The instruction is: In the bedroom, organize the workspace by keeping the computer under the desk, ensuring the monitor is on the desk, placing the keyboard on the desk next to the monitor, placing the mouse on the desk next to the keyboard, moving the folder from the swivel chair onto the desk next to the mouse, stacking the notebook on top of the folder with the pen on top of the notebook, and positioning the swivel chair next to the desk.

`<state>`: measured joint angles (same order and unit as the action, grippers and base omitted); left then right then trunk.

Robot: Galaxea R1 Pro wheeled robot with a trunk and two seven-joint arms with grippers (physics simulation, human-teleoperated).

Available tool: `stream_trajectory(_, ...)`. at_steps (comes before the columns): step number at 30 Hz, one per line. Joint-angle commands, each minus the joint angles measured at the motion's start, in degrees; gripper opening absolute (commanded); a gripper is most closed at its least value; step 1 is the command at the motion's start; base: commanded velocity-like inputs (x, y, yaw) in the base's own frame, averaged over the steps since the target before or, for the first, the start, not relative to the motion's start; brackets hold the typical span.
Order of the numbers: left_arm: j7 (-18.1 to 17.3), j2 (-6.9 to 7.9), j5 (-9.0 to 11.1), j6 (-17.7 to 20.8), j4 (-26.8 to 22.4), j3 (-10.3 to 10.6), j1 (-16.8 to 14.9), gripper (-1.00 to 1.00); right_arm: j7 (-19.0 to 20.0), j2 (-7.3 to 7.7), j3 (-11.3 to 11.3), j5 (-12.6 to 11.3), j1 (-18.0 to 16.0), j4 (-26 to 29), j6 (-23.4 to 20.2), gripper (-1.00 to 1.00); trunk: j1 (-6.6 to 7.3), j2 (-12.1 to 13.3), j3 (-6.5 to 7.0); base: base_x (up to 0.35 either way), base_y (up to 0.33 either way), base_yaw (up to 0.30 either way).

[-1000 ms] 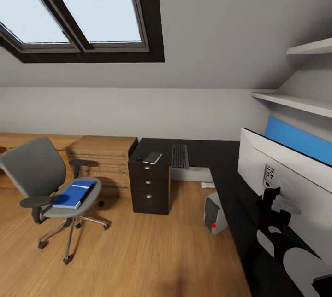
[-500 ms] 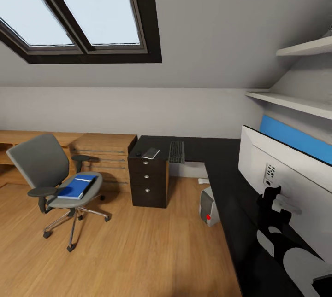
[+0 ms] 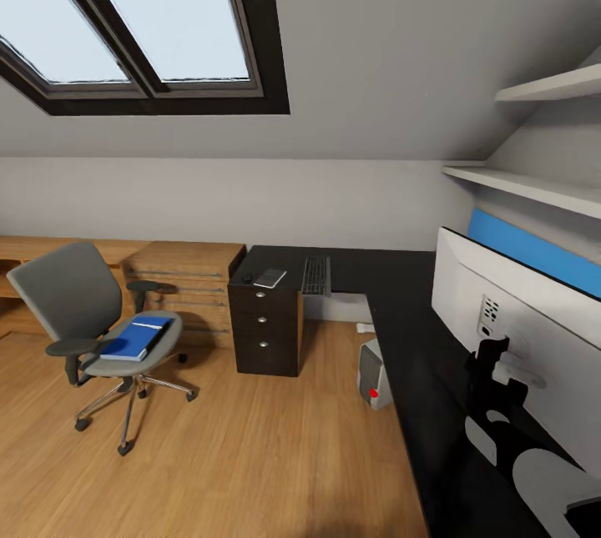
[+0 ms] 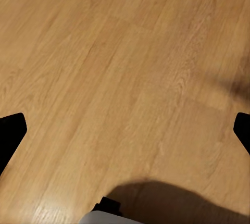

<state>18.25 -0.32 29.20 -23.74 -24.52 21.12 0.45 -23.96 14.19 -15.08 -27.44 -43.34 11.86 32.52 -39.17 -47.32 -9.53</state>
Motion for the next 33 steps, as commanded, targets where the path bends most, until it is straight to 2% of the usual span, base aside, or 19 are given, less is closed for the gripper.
stream_trajectory(1,0.5,0.05,0.4,-0.2,-0.1,0.5,0.0,1.0,-0.3,0.01,-1.1,0.1,-0.1,0.1,0.2,-1.0,-0.01,-0.1,-0.06,0.0,0.0,0.0)
stream_trajectory(9,0.5,0.05,0.5,-0.2,-0.1,0.4,0.0,1.0,-0.3,-0.03,-1.1,0.1,-0.1,0.1,0.2,-1.0,-0.01,-0.1,-0.06,0.0,0.0,0.047)
stream_trajectory(20,0.5,0.05,0.4,-0.2,-0.1,0.5,0.0,1.0,-0.3,0.04,-1.1,0.1,-0.1,0.1,0.2,-1.0,-0.01,-0.1,-0.06,0.0,-0.015,0.181)
stream_trajectory(33,0.6,0.05,0.2,-0.2,-0.1,0.5,0.0,1.0,-0.3,0.03,-1.1,0.1,-0.1,0.1,0.2,-1.0,-0.01,-0.1,-0.06,0.0,-0.269,0.182)
